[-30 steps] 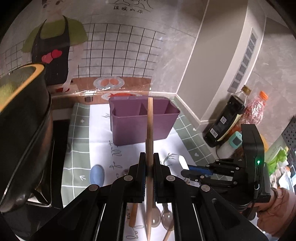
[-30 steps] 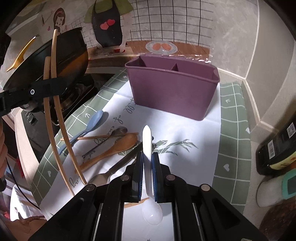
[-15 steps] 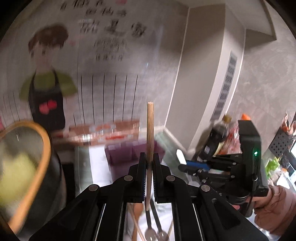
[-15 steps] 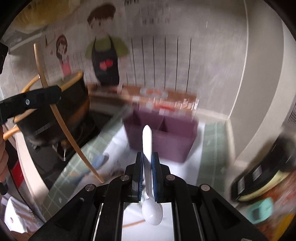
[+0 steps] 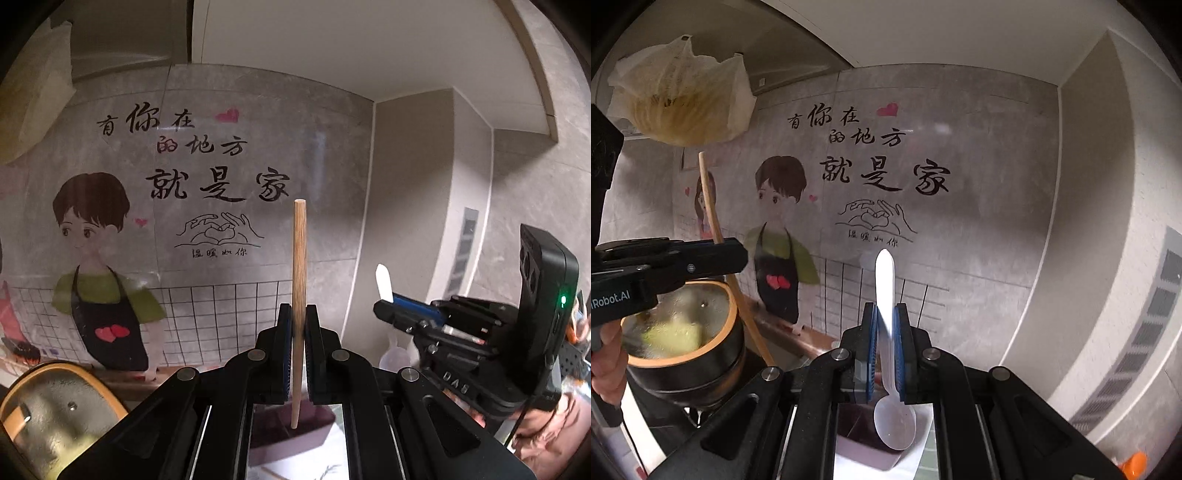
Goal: Organize utensils
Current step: 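Carry the chopstick and white spoon over the purple caddy with both tools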
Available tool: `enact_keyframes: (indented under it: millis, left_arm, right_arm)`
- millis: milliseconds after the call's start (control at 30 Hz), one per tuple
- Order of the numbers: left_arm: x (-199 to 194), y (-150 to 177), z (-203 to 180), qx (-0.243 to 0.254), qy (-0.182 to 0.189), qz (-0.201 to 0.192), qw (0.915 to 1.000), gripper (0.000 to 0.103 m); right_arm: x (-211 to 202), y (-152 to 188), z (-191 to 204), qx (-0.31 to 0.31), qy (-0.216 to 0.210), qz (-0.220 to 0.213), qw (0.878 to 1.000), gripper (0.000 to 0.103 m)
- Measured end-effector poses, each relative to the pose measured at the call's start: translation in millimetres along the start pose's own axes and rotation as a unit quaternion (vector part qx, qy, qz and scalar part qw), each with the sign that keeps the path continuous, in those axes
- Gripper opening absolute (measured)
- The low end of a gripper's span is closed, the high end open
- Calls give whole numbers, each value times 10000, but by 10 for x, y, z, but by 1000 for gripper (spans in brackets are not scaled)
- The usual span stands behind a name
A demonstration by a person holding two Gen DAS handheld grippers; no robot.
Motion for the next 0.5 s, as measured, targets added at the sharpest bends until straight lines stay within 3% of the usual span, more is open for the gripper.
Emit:
enact_keyframes:
  millis: [200, 500]
  left_arm:
    - [497, 225, 158, -22, -211, 286, 9994, 6]
    - [1336, 822, 691, -545, -599, 960, 9921, 6]
  right_arm:
    - [456, 310, -5, 257, -286, 27, 9993, 8]
    - [1261, 956, -28, 664, -611, 226, 9957, 8]
Point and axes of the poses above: each gripper's, at about its wrist camera, not at the fingertips, and x roughly the way its jaws point, z to its left, y to its underside, the point moved 7 cm from there along x, roughly the way its jaws point, and after that the axes turned 9 degrees about -x, right-handed, at the moved point
